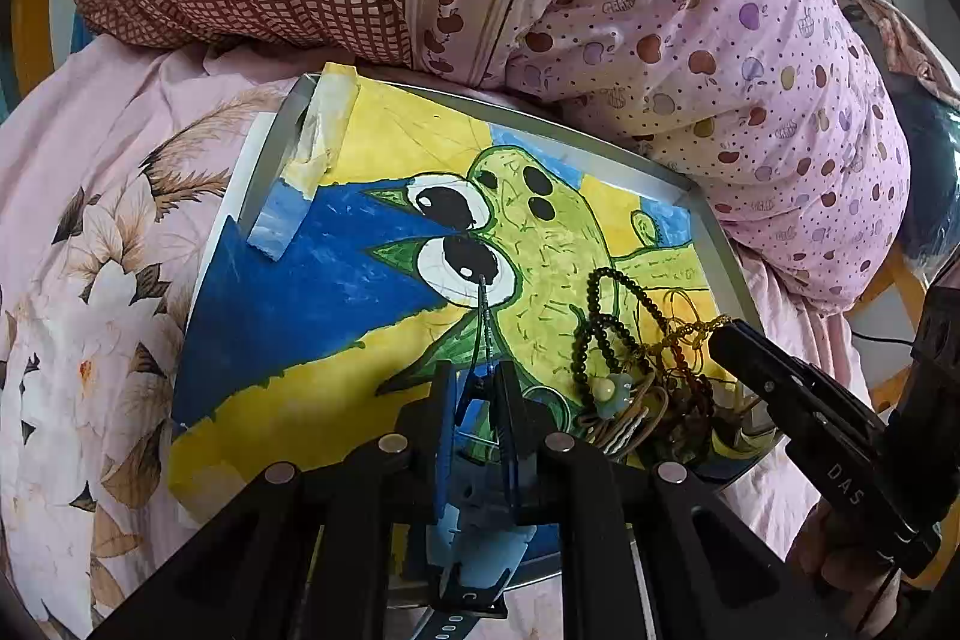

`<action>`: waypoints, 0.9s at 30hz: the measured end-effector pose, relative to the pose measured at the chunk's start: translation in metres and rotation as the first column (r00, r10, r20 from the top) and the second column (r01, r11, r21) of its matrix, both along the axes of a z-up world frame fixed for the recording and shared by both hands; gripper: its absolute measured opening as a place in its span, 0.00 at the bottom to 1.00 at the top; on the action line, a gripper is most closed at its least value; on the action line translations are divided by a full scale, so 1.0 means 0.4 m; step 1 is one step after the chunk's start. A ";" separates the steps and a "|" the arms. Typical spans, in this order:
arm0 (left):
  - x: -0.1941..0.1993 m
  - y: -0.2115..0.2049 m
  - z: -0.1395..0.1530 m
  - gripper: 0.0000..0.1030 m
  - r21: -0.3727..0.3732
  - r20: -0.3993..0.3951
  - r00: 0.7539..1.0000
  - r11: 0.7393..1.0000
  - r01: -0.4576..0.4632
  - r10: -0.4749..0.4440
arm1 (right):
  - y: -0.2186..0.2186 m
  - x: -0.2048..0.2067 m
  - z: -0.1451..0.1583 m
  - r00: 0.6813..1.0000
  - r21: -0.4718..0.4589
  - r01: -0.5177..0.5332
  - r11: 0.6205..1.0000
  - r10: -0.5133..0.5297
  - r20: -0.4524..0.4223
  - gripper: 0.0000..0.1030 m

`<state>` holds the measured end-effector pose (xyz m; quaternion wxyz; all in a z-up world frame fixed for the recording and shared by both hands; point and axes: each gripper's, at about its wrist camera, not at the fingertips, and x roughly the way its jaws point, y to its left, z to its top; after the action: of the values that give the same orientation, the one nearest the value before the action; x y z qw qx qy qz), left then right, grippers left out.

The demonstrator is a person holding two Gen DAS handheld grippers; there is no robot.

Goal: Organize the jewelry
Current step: 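Lower both items into the tray and open both tools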

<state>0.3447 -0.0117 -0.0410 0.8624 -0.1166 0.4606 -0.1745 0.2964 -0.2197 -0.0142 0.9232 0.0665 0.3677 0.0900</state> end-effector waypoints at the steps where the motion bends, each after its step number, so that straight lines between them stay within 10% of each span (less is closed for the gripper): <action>1: 0.000 0.000 0.000 0.12 0.000 0.001 1.000 1.000 0.001 -0.001 | 0.001 0.002 -0.001 1.000 -0.003 -0.001 1.000 0.001 -0.004 0.14; 8: 0.000 -0.010 0.002 0.25 0.003 -0.009 1.000 1.000 0.006 -0.006 | 0.001 0.000 -0.002 1.000 -0.006 0.002 1.000 -0.002 -0.003 0.42; 12: -0.008 -0.002 0.009 0.63 -0.011 0.008 1.000 1.000 -0.019 0.019 | -0.005 -0.005 0.000 1.000 -0.015 0.010 1.000 -0.010 -0.002 0.46; 27: -0.044 0.018 0.049 0.94 0.021 0.086 0.993 0.996 -0.082 0.080 | -0.044 -0.033 0.031 0.996 -0.029 0.079 0.996 -0.078 0.037 0.85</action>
<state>0.3270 -0.0046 -0.0215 0.8890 -0.1173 0.4205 -0.1383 0.2834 -0.2375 -0.0019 0.9334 0.0653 0.3494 0.0491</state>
